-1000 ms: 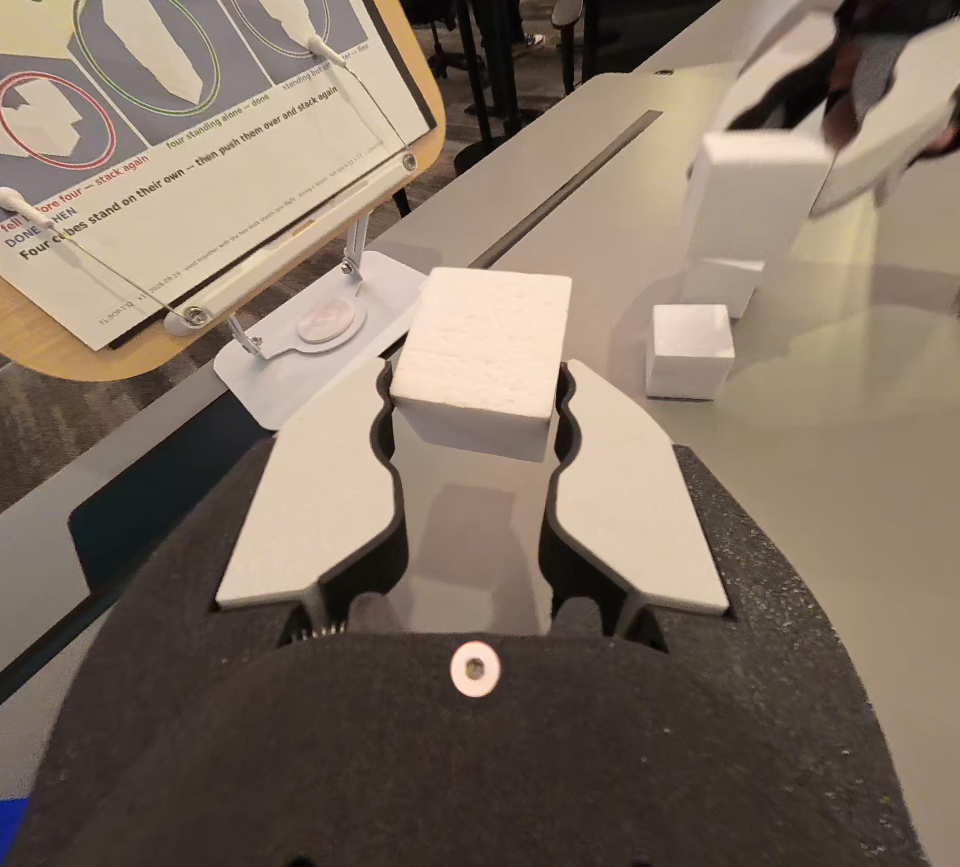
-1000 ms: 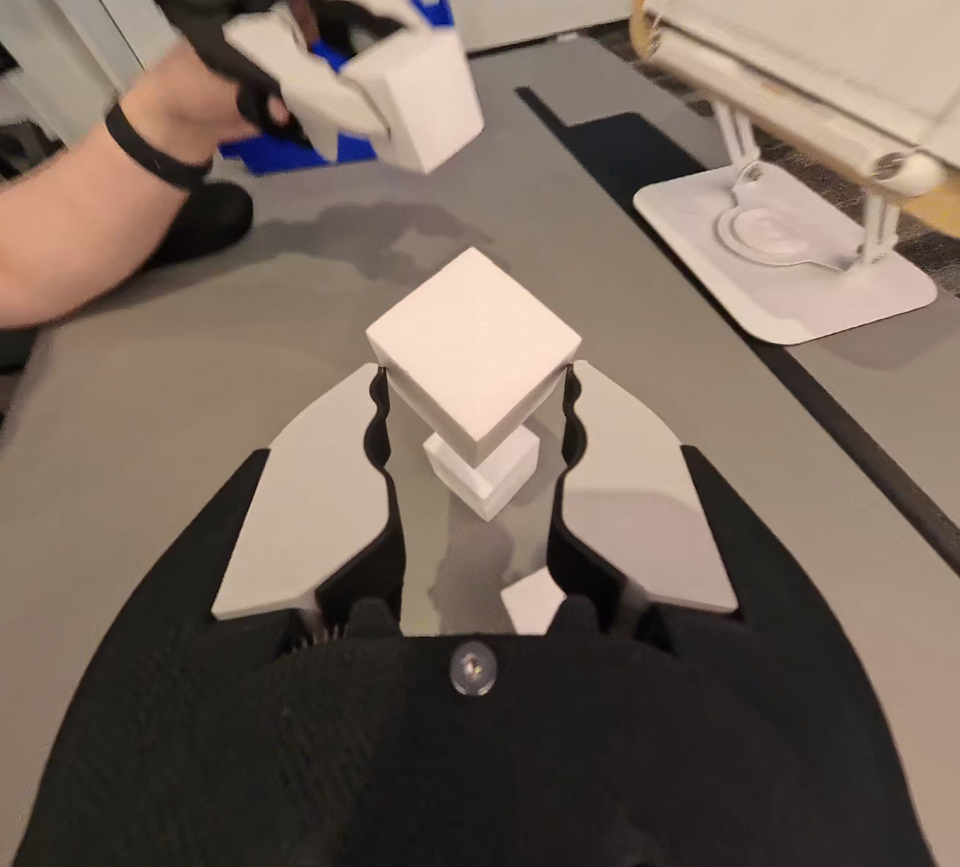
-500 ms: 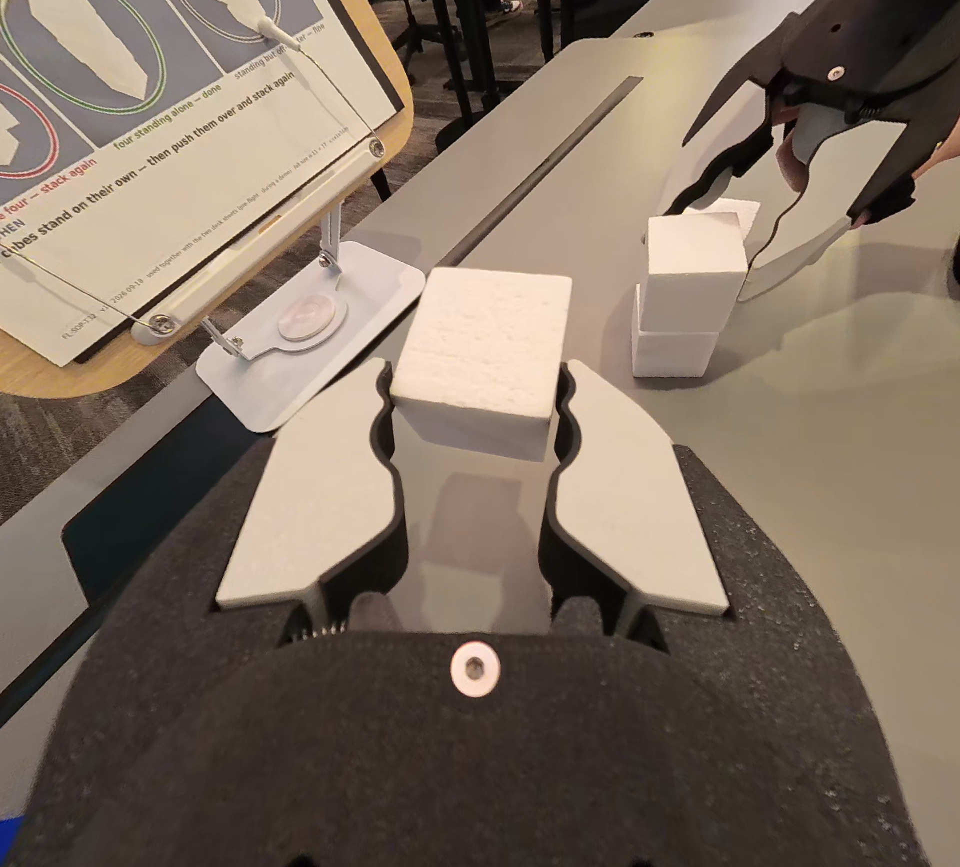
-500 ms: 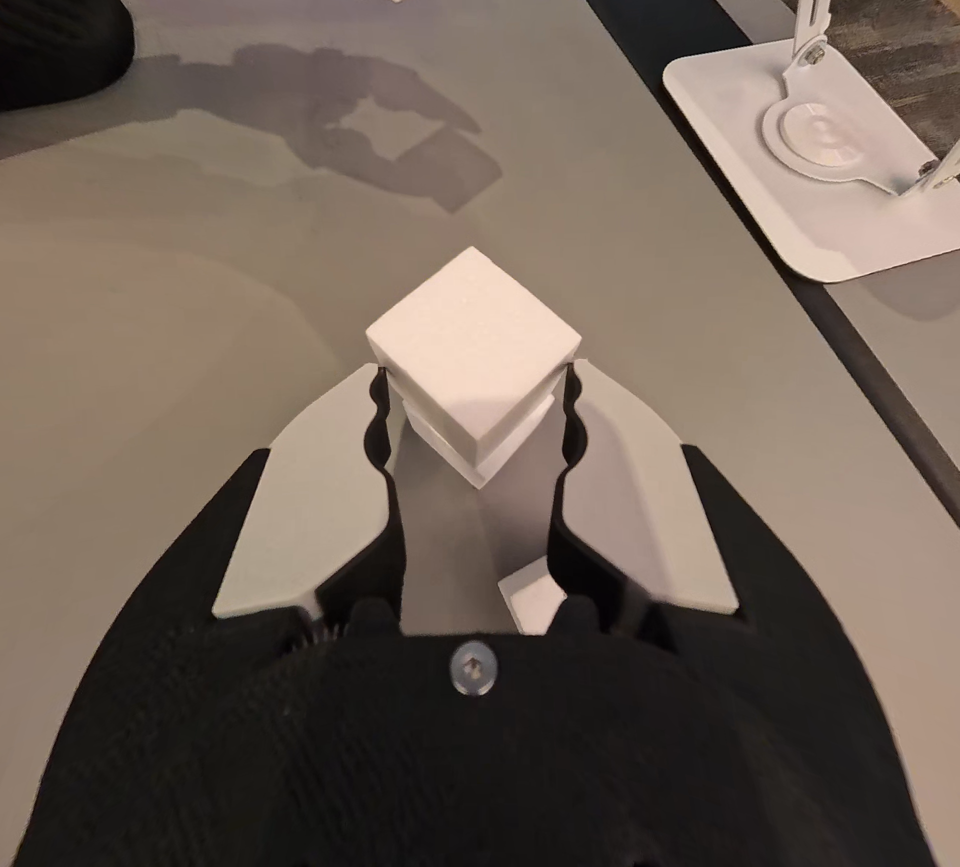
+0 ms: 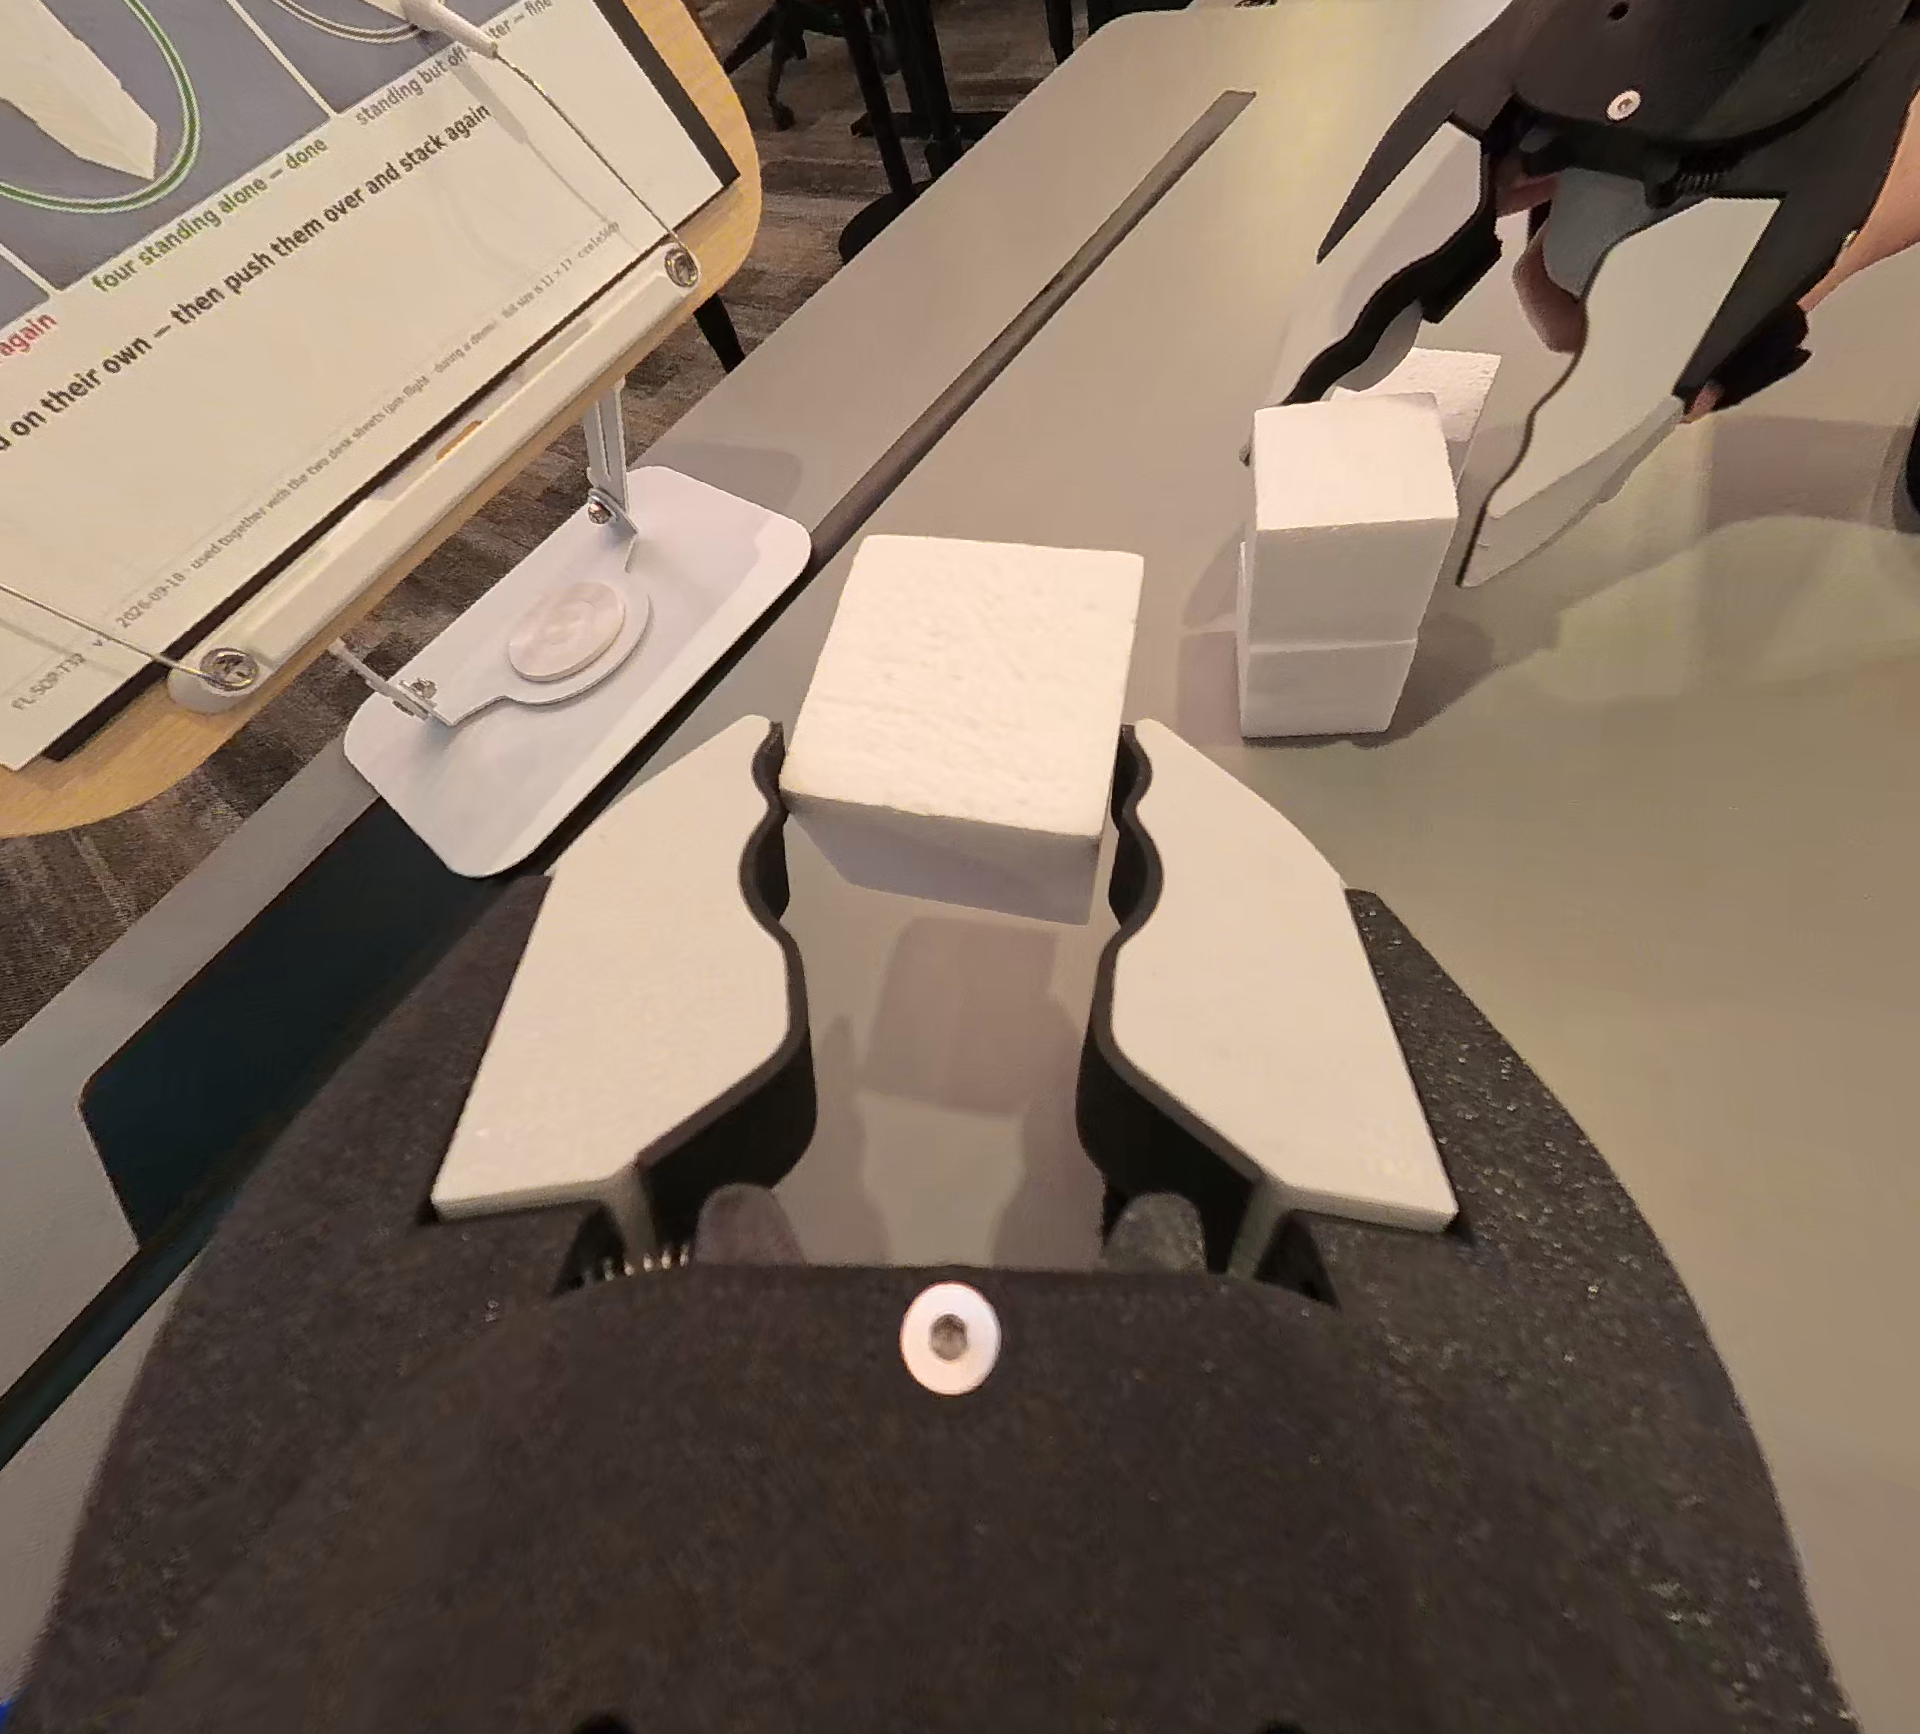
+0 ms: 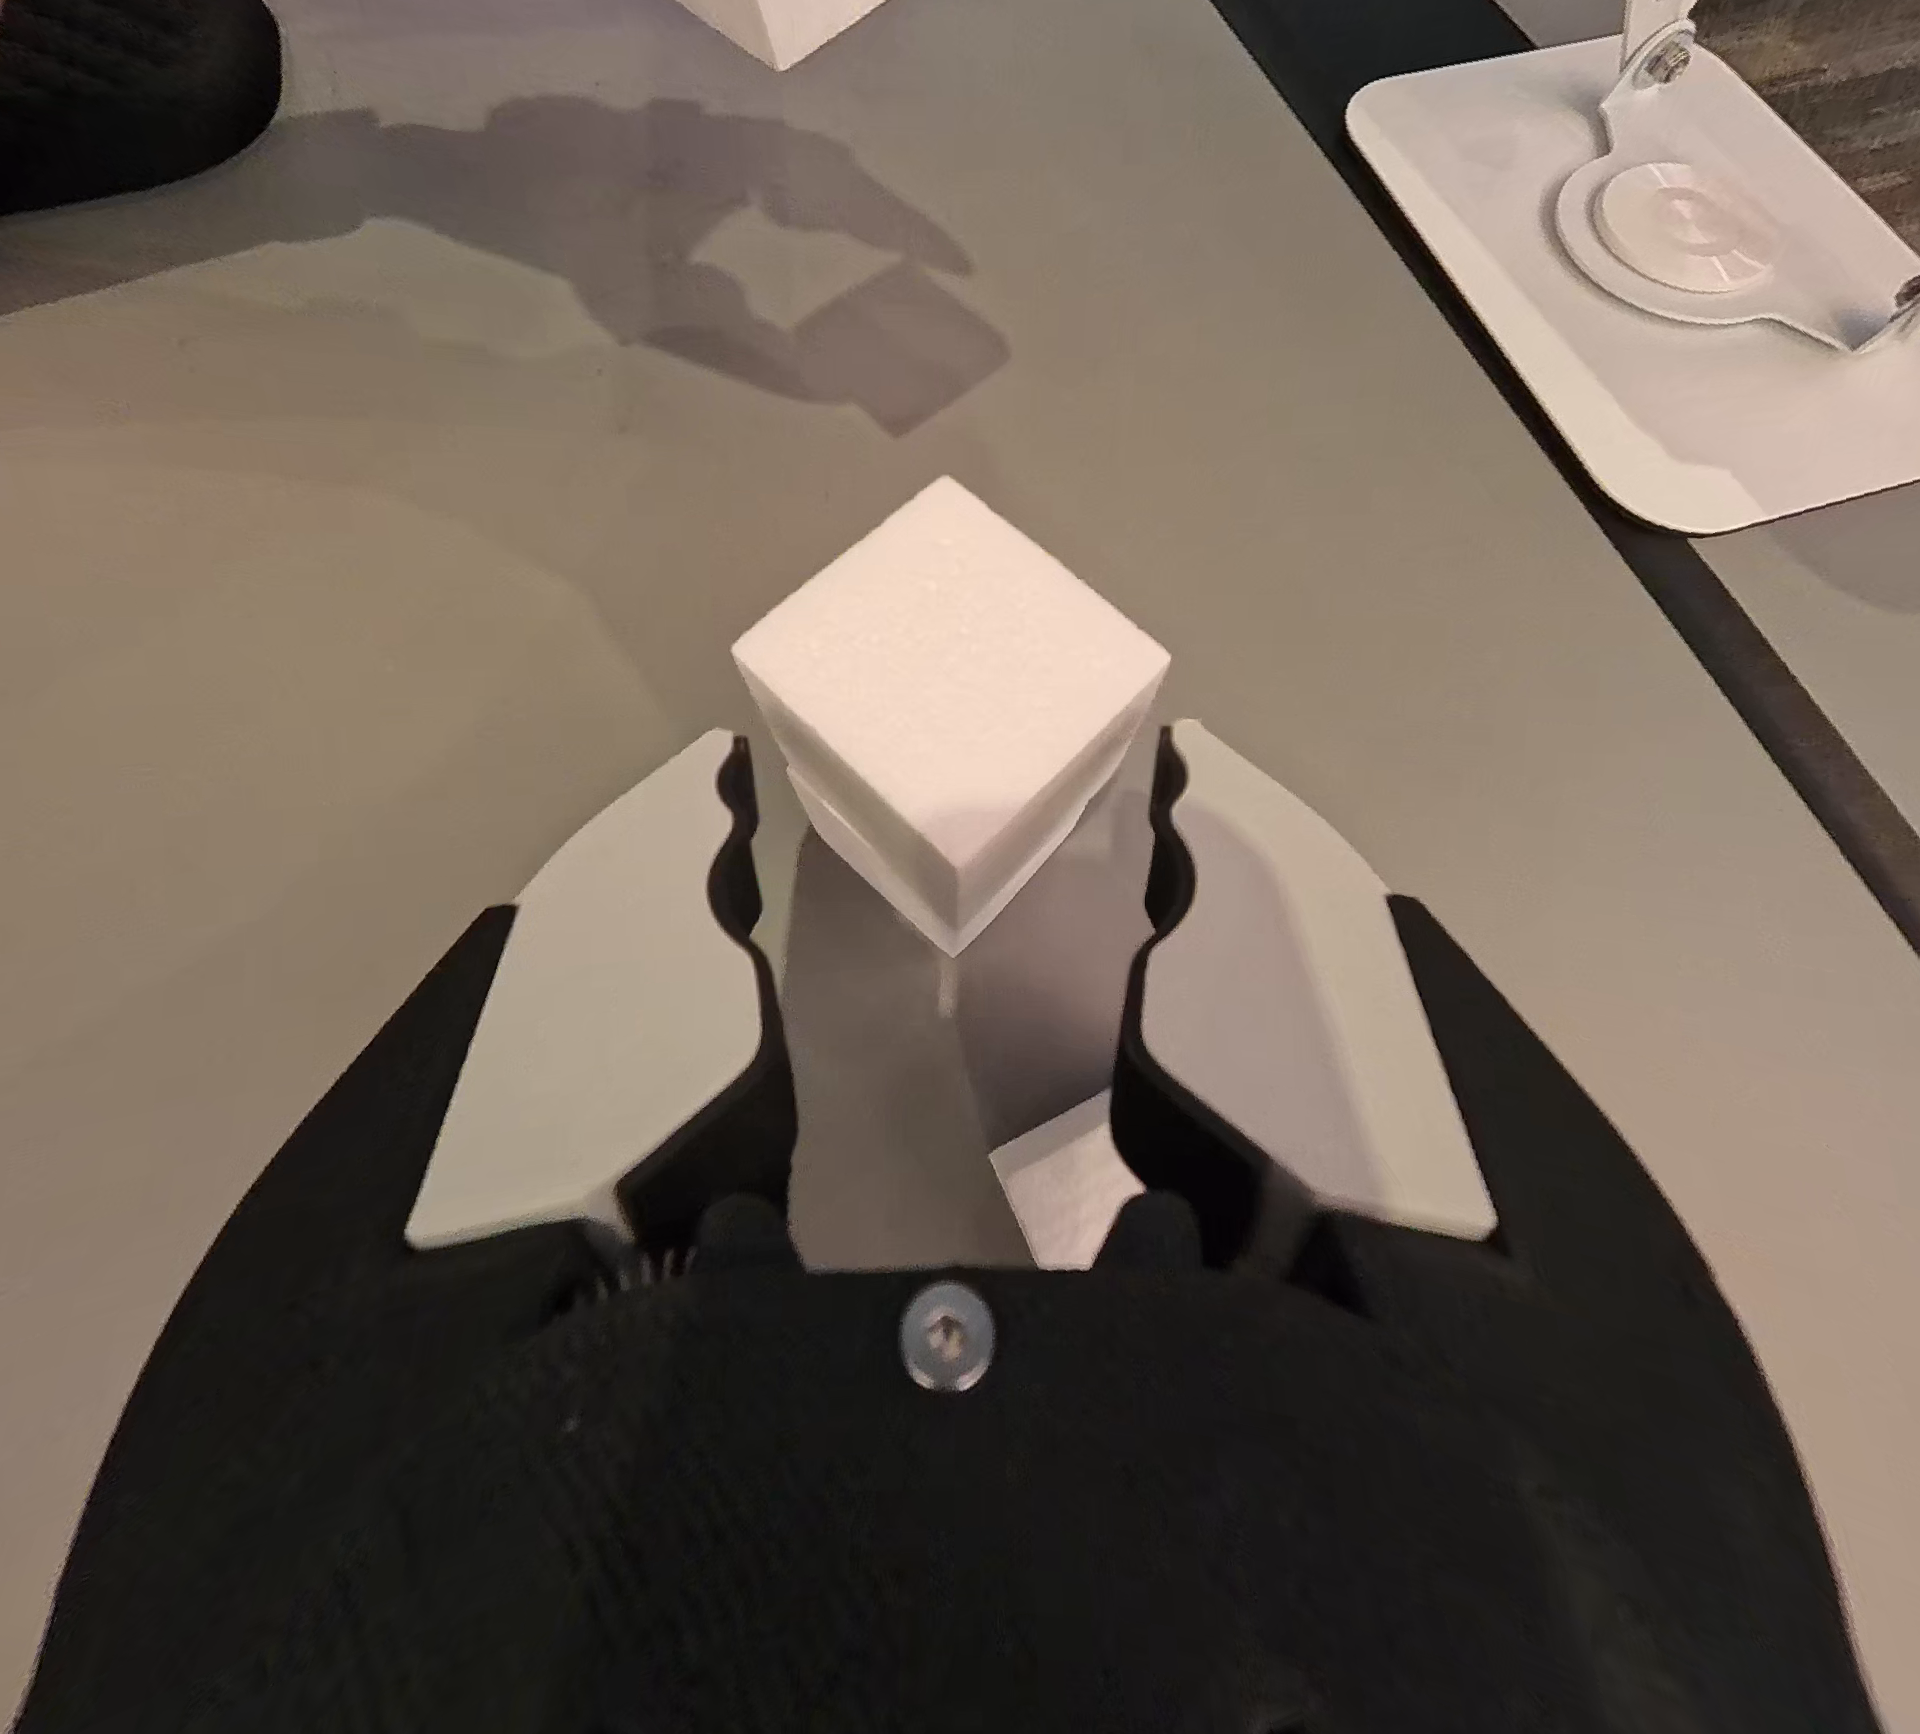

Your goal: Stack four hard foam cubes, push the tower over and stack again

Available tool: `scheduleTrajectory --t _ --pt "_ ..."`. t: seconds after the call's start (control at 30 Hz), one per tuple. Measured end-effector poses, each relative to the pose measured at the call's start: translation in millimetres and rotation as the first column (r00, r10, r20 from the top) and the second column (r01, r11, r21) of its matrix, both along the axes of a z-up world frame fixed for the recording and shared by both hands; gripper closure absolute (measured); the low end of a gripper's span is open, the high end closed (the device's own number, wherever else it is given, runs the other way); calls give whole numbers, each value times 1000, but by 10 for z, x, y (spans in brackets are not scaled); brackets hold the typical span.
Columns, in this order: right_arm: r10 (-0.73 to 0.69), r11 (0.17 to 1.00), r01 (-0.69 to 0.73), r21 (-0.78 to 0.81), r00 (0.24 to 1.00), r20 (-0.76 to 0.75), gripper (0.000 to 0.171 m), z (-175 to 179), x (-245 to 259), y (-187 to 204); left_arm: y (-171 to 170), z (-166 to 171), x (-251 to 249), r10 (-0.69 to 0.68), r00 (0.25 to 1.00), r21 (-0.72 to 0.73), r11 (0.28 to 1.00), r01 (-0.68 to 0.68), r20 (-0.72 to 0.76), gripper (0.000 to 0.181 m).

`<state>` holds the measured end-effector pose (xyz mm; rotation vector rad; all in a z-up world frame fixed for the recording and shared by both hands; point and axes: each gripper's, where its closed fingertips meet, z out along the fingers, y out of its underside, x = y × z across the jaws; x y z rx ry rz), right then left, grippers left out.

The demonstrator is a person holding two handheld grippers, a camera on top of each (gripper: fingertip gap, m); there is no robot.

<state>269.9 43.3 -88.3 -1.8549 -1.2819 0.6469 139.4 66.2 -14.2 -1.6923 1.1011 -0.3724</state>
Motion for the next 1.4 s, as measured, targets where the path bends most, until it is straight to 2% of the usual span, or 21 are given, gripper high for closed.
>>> scheduleTrajectory --t 0.17,0.27,0.53,0.67,0.97,1.4 --pt "59 998 -58 19 996 -69 92 146 127 -118 -96 90 200 -23 994 -45 999 28 111 121" --pt "40 999 -36 28 987 -155 93 266 370 -120 -194 136 423 -30 979 -103 993 52 200 121" --pt "-128 992 121 -42 936 -329 99 355 897 118 -333 88 1028 -57 990 -141 987 75 127 121" --pt "-131 991 121 -51 939 -319 99 327 911 129 -272 -4 1183 -30 997 -155 987 40 68 121" --pt "-120 992 110 -56 959 -256 99 189 878 109 -199 -128 1308 14 998 -193 981 -2 59 121" --pt "-129 990 113 -80 959 -253 99 166 895 104 -192 -214 1332 24 999 -180 983 -18 30 122"
